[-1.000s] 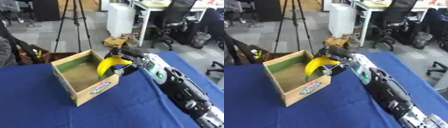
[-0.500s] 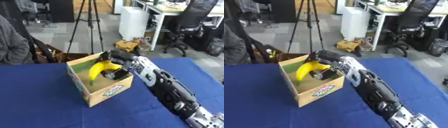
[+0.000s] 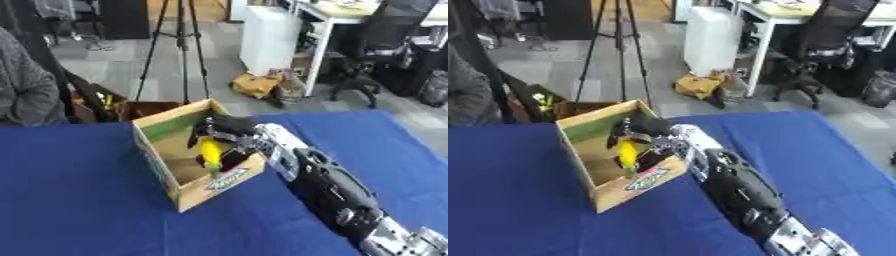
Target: Pick up objects on the table and place them in the box.
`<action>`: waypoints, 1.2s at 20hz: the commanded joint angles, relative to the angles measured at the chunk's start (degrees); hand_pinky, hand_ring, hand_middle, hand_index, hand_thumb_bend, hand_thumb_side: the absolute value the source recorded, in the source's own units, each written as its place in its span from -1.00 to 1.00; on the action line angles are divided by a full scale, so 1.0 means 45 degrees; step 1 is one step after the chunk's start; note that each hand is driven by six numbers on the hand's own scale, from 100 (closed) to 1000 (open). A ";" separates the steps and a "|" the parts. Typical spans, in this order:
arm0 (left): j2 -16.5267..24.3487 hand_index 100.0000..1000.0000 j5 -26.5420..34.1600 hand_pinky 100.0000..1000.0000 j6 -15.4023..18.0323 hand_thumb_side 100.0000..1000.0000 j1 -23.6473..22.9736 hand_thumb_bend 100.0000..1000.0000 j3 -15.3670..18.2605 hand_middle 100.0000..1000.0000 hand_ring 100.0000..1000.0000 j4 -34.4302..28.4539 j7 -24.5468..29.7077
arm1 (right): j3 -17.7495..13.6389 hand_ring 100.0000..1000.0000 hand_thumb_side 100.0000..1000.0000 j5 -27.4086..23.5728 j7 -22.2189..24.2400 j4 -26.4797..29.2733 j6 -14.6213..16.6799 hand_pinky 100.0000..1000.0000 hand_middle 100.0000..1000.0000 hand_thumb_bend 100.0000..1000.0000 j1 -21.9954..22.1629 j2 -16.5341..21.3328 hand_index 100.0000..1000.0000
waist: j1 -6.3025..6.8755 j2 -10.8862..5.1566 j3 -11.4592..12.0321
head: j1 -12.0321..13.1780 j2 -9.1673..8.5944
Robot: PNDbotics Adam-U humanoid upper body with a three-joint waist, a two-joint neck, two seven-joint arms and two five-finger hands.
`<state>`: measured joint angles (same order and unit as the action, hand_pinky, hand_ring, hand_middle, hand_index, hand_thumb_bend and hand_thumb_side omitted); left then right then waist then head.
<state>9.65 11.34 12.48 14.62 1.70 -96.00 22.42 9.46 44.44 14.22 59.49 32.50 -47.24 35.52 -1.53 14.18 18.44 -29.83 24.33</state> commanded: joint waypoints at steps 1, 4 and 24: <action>0.0091 0.27 -0.0034 0.40 0.0081 0.97 0.0074 -0.74 -0.0013 -0.16 0.35 -0.0279 0.0017 | -0.0096 0.56 -0.57 0.0679 -0.0175 -0.0527 0.0001 0.43 0.22 -1.00 -0.0019 0.0159 0.40 | 0.0075 -0.0086 -0.0013 | -0.0053 -0.0151; 0.0084 0.27 -0.0058 0.40 0.0099 0.97 0.0067 -0.74 -0.0014 -0.16 0.35 -0.0265 0.0017 | -0.0129 0.56 -0.57 0.0969 -0.0365 -0.0749 0.0065 0.43 0.22 -1.00 -0.0009 0.0110 0.40 | 0.0085 -0.0071 -0.0026 | -0.0055 -0.0149; 0.0213 0.26 -0.0107 0.40 -0.0168 0.96 0.0002 -0.71 0.0330 -0.16 0.35 -0.0271 -0.0289 | 0.0025 1.00 0.25 -0.0568 -0.2378 0.1794 0.0780 0.59 0.78 -1.00 0.0748 -0.0738 0.49 | -0.0126 -0.0445 -0.2224 | 0.0717 -0.0191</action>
<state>9.59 11.03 11.73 14.34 2.46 -95.98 21.45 9.50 43.31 4.60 65.10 36.09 -43.17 31.31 -2.23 13.31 8.28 -26.97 23.80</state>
